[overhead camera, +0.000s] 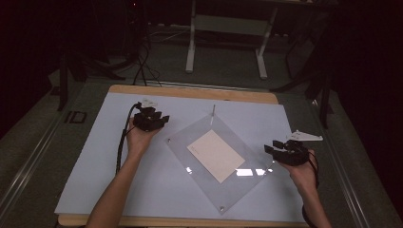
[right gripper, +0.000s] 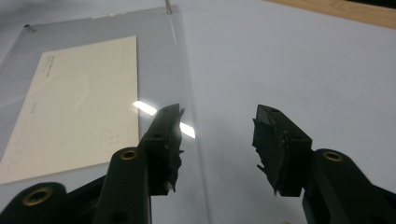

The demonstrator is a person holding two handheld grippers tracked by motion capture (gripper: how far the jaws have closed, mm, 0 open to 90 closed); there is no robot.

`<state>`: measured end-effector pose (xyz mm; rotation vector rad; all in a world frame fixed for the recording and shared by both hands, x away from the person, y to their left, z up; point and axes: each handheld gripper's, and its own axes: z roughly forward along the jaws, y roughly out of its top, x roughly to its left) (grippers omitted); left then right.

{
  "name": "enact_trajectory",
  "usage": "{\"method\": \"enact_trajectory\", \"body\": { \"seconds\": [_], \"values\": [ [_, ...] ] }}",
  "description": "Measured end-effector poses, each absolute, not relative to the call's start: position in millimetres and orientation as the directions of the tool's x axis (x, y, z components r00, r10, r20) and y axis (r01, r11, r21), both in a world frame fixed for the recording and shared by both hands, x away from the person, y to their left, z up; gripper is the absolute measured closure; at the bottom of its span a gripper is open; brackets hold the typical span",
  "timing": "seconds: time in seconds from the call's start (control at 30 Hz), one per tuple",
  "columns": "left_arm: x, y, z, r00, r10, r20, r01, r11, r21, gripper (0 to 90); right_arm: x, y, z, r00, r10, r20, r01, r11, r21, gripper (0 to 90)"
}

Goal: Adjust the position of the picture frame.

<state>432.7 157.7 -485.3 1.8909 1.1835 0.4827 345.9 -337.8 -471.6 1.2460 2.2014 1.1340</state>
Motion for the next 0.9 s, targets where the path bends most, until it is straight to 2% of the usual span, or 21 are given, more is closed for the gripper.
{"method": "enact_trajectory", "body": {
  "seconds": [0.57, 0.87, 0.9],
  "values": [
    [450, 127, -494, 0.522, 0.845, -0.114, 0.543, -0.226, 0.809, 57.0, 315, -344, -508, -0.567, 0.82, 0.082, 0.569, 0.317, 0.759, 60.1],
    [460, 112, -496, 0.553, 0.824, -0.123, 0.538, -0.24, 0.808, 56.9, 309, -348, -521, -0.575, 0.813, 0.089, 0.576, 0.326, 0.75, 75.7],
    [462, 107, -498, 0.557, 0.821, -0.126, 0.54, -0.243, 0.806, 56.9, 307, -346, -521, -0.583, 0.809, 0.072, 0.567, 0.342, 0.75, 80.0]
  ]
}}
